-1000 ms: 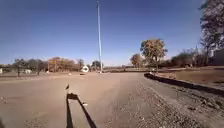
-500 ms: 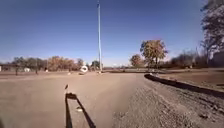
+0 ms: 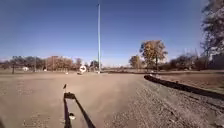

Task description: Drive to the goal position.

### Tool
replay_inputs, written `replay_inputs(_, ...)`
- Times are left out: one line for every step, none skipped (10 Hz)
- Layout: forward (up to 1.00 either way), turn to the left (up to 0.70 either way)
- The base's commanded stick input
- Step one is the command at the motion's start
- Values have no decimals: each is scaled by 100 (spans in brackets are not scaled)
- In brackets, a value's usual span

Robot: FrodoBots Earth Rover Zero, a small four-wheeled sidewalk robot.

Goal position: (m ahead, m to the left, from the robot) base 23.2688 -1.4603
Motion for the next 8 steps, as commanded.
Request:
replay_inputs(50, 0)
replay_inputs(50, 0)
replay_inputs(50, 0)
replay_inputs(50, 0)
replay_inputs(50, 0)
replay_inputs(50, 0)
replay_inputs(50, 0)
replay_inputs(50, 0)
